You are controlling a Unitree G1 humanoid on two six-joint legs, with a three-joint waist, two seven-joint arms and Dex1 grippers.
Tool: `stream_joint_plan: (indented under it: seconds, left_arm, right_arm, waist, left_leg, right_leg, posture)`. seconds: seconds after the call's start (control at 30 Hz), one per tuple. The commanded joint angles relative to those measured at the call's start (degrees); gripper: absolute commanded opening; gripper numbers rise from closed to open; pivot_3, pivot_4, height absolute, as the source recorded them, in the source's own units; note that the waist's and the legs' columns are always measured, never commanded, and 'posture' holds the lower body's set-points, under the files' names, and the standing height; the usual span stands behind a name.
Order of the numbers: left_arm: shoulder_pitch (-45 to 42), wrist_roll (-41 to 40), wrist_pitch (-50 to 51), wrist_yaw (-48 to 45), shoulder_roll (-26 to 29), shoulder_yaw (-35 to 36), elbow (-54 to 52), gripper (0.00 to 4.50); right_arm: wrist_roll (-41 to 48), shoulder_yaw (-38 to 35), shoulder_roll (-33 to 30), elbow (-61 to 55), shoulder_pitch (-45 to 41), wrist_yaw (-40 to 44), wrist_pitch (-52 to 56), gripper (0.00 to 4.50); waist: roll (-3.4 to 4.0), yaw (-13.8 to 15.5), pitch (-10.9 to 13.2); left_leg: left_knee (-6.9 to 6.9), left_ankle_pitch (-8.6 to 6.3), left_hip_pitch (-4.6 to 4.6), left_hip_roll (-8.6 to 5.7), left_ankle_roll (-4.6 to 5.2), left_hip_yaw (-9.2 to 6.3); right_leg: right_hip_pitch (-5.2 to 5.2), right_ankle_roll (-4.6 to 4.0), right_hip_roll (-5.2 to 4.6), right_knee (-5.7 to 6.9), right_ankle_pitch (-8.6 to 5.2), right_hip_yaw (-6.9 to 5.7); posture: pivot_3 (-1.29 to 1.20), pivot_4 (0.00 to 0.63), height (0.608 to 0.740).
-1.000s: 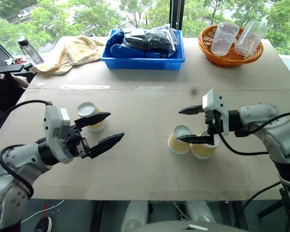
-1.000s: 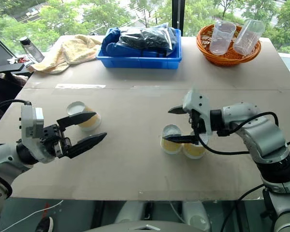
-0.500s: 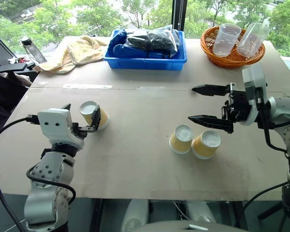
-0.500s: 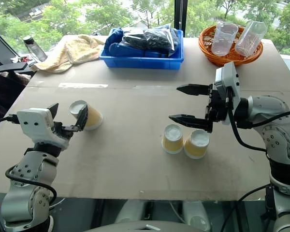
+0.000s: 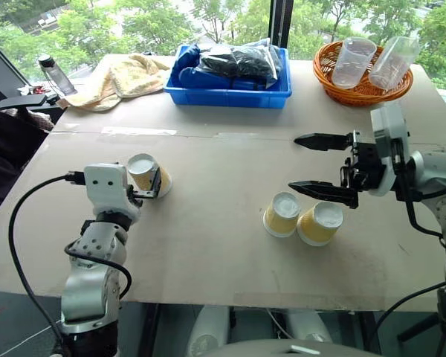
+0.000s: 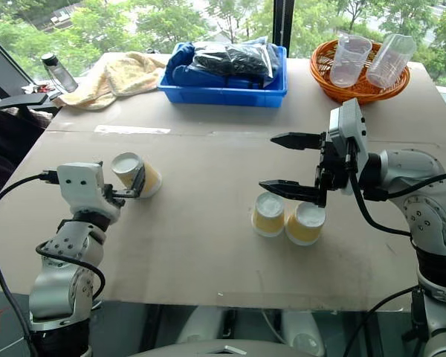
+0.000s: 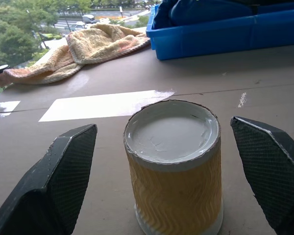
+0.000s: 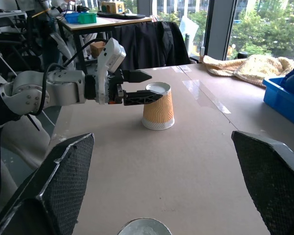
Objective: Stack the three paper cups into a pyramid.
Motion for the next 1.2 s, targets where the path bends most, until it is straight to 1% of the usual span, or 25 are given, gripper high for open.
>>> stream_joint_plan:
  seconds: [0.03,0.13,0.33,0.37,0.4,0.47,0.5,0.67,0.73,0.8,0.93,0.97,1.07,1.13,1.2]
  left_arm:
    - [-1.1,-0.5,-0.4,-2.2,1.0,-0.6,2.0,4.5]
    - [-2.9,-0.4,-1.9,-2.7,1.3,0.2,4.8,4.5]
    - [-4.1,-0.4,-3.9,-4.0,1.1,0.0,6.0,4.5]
    - [-4.1,-0.4,-4.0,-4.3,1.1,-0.2,6.1,3.98]
    - [-4.2,-0.6,-4.0,-4.6,1.2,-0.3,6.2,3.72]
    - [-4.1,-0.5,-4.3,-5.0,1.4,-0.3,6.6,2.76]
    - [-4.1,-0.4,-4.4,-5.3,1.5,-0.3,6.7,2.48]
    - [-5.3,-1.4,-4.4,-7.6,1.9,-1.2,6.7,2.47]
    - [-7.3,-3.0,-3.7,-10.9,2.7,-3.1,5.4,2.47]
    - [-11.0,-6.3,-2.1,-16.2,4.0,-6.0,3.6,2.47]
    - [-19.7,-13.5,1.3,-28.9,7.3,-12.7,2.5,2.47]
    - [-22.3,-14.5,1.8,-31.7,7.9,-14.3,3.1,2.47]
    - [-30.6,-16.9,2.8,-41.1,9.0,-19.8,5.7,2.47]
    - [-36.5,-17.4,3.1,-46.6,8.3,-23.8,9.2,2.47]
    - [-41.0,-18.3,3.2,-50.5,6.2,-26.5,12.5,2.47]
  right_arm:
    - [1.4,-0.7,-0.7,-2.6,0.1,-0.7,-0.8,4.45]
    - [1.8,-1.0,-0.8,-3.1,0.3,-1.3,-0.7,4.45]
    - [2.3,-1.0,-1.7,-3.8,1.0,-1.4,-0.6,4.45]
    - [2.5,-1.0,-1.8,-3.8,1.1,-1.5,-0.6,4.5]
    - [2.6,-1.1,-1.9,-3.9,1.2,-1.5,-0.7,4.5]
    - [3.0,-1.4,-1.8,-3.9,1.3,-1.7,-0.9,4.5]
    - [3.3,-1.6,-1.6,-3.9,1.3,-2.0,-0.9,4.5]
    - [2.8,-2.6,-1.5,-3.5,3.3,-0.6,-4.4,4.5]
    - [4.0,-4.7,-1.6,-3.0,5.1,0.3,-5.7,4.5]
    - [5.5,-7.9,-2.2,-2.0,7.7,0.8,-6.4,4.5]
    - [8.4,-16.3,-2.3,0.5,15.5,5.5,-10.1,4.5]
    - [8.0,-18.2,-2.3,1.1,18.3,7.6,-12.0,4.5]
    - [10.9,-24.7,-1.6,2.4,25.9,12.0,-14.0,4.5]
    - [9.2,-27.7,-2.2,2.7,32.2,14.4,-15.8,4.5]
    - [7.5,-29.5,-2.3,2.4,37.4,15.8,-17.5,4.5]
  waist:
    - [0.0,-0.1,0.0]
    - [0.0,-0.1,0.0]
    - [-0.01,-0.1,0.0]
    - [-0.01,-0.1,0.0]
    - [-0.01,-0.1,0.0]
    - [-0.01,-0.1,0.0]
    - [-0.01,-0.1,0.0]
    - [-0.02,0.0,0.0]
    - [-0.02,0.3,0.0]
    - [-0.03,0.9,0.0]
    - [-0.06,1.7,0.0]
    - [-0.05,1.5,0.0]
    - [-0.05,1.3,0.0]
    - [-0.02,1.3,0.0]
    - [0.01,1.1,0.0]
  left_leg:
    - [0.0,0.0,0.0,0.0,0.0,0.0]
    - [0.01,0.0,0.0,0.0,0.0,-0.03]
    - [0.05,0.0,-0.02,0.0,0.0,-0.04]
    - [0.05,0.0,-0.02,0.0,0.0,-0.04]
    - [0.05,0.0,-0.02,0.0,0.0,-0.05]
    - [0.05,0.0,-0.01,0.0,0.0,-0.04]
    - [0.05,0.0,-0.01,0.0,0.0,-0.04]
    - [0.06,0.0,-0.02,0.0,0.0,-0.05]
    - [0.07,0.0,-0.03,0.0,0.0,-0.06]
    - [0.14,0.0,-0.08,0.0,0.0,-0.1]
    - [0.28,0.0,-0.13,-0.02,0.0,-0.21]
    - [0.29,0.0,-0.13,-0.03,0.01,-0.21]
    - [0.28,-0.01,-0.1,-0.03,0.01,-0.13]
    - [0.28,0.0,-0.07,-0.02,0.01,-0.08]
    - [0.28,0.0,0.02,-0.01,0.01,-0.05]
  right_leg:
    - [0.0,0.0,0.0,0.0,0.0,0.0]
    - [0.0,0.0,0.0,0.01,0.0,-0.02]
    - [0.01,0.0,0.0,0.01,0.0,-0.03]
    - [0.0,0.0,0.0,0.01,0.0,-0.03]
    - [0.0,0.0,0.0,0.01,0.0,-0.04]
    - [0.0,0.0,0.0,0.03,0.0,-0.03]
    - [0.0,0.0,0.0,0.02,0.0,-0.04]
    - [0.01,0.0,0.0,0.02,0.0,-0.04]
    - [0.01,0.0,-0.01,0.01,0.0,-0.06]
    - [0.02,0.0,-0.01,0.01,0.0,-0.13]
    - [0.13,0.01,-0.01,-0.02,0.0,-0.27]
    - [0.14,0.01,-0.01,-0.04,0.0,-0.27]
    - [0.17,0.01,0.01,-0.04,0.0,-0.23]
    - [0.18,0.01,0.03,-0.01,0.0,-0.22]
    - [0.27,0.01,0.08,-0.02,0.0,-0.21]
  posture:
    - [0.0,0.15,0.74]
    - [0.0,0.15,0.74]
    - [0.0,0.15,0.74]
    - [0.0,0.15,0.74]
    - [0.0,0.15,0.74]
    - [0.0,0.15,0.74]
    - [0.0,0.15,0.74]
    - [0.0,0.15,0.74]
    - [0.0,0.15,0.74]
    - [0.0,0.15,0.74]
    - [0.0,0.15,0.74]
    - [0.0,0.15,0.74]
    - [0.0,0.15,0.74]
    - [0.0,0.15,0.74]
    - [0.0,0.15,0.74]
